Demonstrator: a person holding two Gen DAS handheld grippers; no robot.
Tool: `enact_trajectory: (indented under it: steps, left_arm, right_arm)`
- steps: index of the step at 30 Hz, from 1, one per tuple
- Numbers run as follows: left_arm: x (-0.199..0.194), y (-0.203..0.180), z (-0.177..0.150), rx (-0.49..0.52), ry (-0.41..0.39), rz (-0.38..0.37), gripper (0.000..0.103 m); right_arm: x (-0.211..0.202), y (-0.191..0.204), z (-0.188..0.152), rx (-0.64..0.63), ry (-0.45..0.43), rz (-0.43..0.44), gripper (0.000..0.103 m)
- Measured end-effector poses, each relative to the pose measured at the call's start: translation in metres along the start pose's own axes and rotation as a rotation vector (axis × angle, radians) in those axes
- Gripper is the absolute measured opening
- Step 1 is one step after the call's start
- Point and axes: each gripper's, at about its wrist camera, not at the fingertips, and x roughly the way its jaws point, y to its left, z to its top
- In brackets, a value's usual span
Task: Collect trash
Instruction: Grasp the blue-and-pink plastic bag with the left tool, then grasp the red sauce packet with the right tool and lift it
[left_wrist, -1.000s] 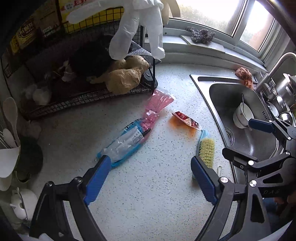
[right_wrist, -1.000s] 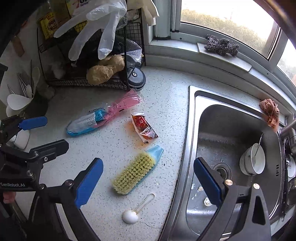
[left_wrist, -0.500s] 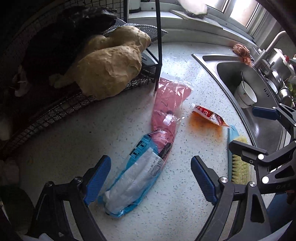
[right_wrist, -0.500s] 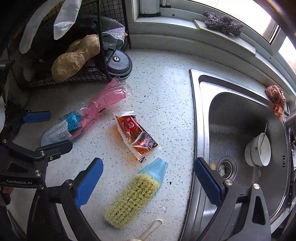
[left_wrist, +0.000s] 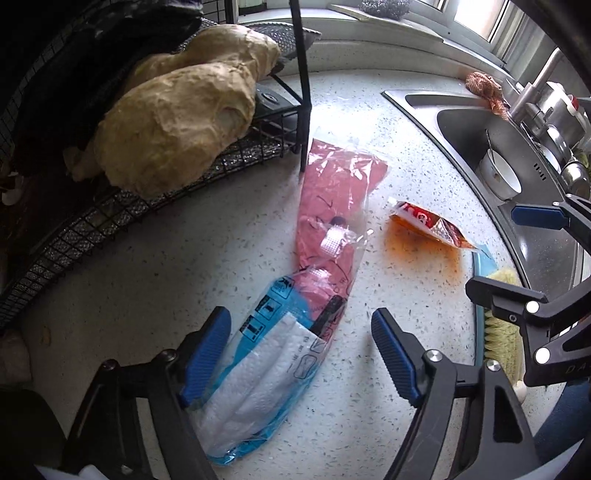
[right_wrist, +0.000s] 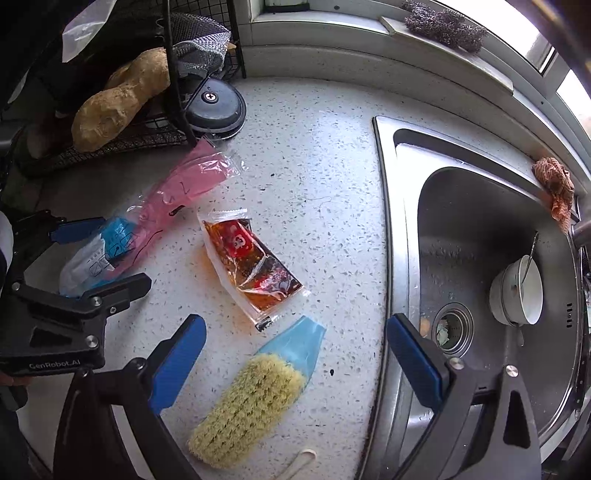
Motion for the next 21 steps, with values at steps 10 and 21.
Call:
enact_trajectory:
  steps: [10, 21]
  left_arm:
    - [-0.008, -0.005, -0.013, -0.105, -0.003, 0.044, 0.024]
    - [-0.017, 0.007, -0.033, -0.246, -0.001, 0.015, 0.018]
  right_arm:
    - [-0.01, -0.001, -0.005, -0.023, -0.028, -0.014, 0.098]
    - [-0.005, 0.018, 0.006, -0.18, -0.051, 0.039, 0.095]
